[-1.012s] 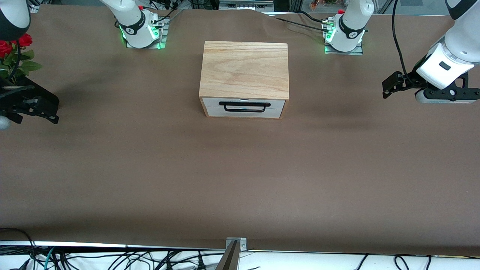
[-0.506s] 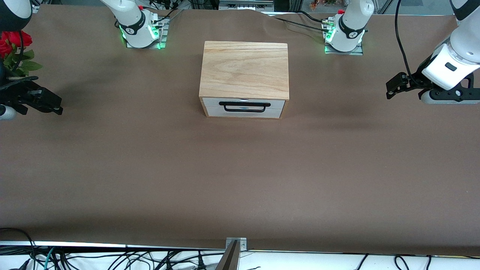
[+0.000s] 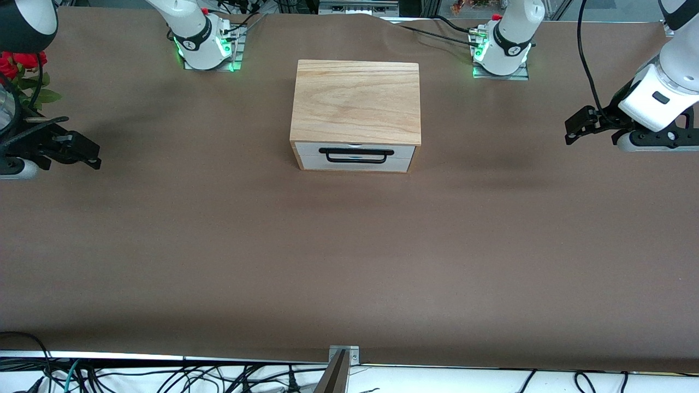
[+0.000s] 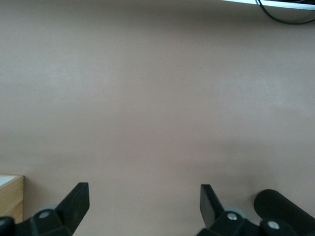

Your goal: Close drawer with both arms simultaneously

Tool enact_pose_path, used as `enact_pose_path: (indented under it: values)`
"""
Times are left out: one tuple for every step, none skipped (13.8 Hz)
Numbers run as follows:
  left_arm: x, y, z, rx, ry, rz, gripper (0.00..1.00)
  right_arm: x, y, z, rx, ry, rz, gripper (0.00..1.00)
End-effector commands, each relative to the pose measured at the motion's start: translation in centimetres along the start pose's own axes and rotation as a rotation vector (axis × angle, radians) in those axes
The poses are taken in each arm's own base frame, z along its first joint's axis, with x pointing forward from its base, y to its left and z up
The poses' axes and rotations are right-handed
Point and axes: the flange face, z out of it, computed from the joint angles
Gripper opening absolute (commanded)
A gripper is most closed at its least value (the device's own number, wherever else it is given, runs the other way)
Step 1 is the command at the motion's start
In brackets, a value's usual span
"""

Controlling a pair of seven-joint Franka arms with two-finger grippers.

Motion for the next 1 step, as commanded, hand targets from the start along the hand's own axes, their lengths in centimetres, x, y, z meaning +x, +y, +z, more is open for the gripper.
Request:
enact_pose_path:
  values:
    - [0.19, -0.12, -0.62, -0.021, 0.0, 0.016, 1.0, 0.0, -0.08, -0.09, 0.004, 0.005, 0.009, 1.0]
